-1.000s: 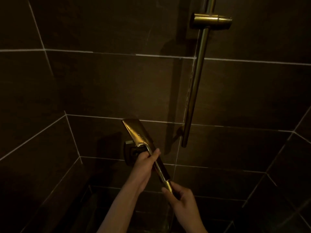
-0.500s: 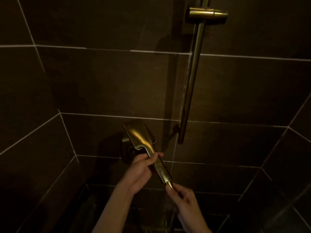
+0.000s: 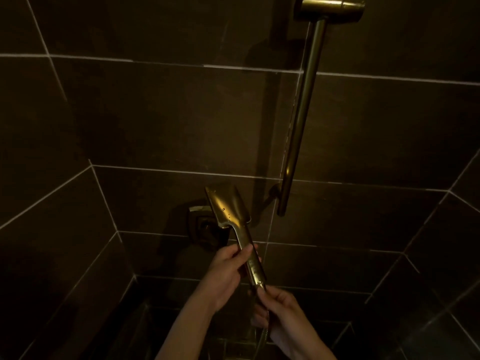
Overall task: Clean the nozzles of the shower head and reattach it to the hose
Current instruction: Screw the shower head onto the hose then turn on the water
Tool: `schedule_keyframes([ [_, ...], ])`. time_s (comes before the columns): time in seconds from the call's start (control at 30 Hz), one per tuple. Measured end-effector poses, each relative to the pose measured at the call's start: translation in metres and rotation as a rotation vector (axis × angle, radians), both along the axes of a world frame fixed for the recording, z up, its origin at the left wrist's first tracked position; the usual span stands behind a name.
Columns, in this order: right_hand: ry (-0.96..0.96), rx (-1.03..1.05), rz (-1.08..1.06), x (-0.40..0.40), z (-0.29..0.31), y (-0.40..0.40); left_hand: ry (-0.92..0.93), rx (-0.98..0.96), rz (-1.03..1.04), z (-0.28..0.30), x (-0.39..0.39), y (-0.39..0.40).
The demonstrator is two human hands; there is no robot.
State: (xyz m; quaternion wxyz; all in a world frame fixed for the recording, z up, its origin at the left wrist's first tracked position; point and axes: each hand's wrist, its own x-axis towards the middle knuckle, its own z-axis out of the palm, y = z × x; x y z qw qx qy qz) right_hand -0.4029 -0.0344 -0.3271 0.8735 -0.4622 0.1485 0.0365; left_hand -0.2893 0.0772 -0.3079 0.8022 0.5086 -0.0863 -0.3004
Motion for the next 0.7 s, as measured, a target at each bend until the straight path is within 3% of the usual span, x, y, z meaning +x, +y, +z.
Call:
schedule_keyframes([
  [0.1, 0.067, -0.061, 0.005, 0.000, -0.008, 0.000, -0.091, 0.234, -0.009, -0.016, -0.009, -0.002],
  [0.33, 0.205, -0.447, 0.072, -0.006, -0.020, -0.042, -0.111, 0.498, -0.011, -0.047, -0.021, 0.000],
  [0.43, 0.309, -0.435, -0.057, 0.002, -0.023, -0.061, -0.109, 0.498, -0.137, -0.058, -0.026, 0.001],
  [0.57, 0.221, -0.429, 0.019, 0.015, -0.013, -0.052, -0.126, 0.512, -0.239, -0.067, -0.037, -0.010],
  [0.7, 0.153, -0.379, -0.078, 0.019, -0.022, -0.044, -0.155, 0.575, -0.315, -0.075, -0.036, -0.016],
])
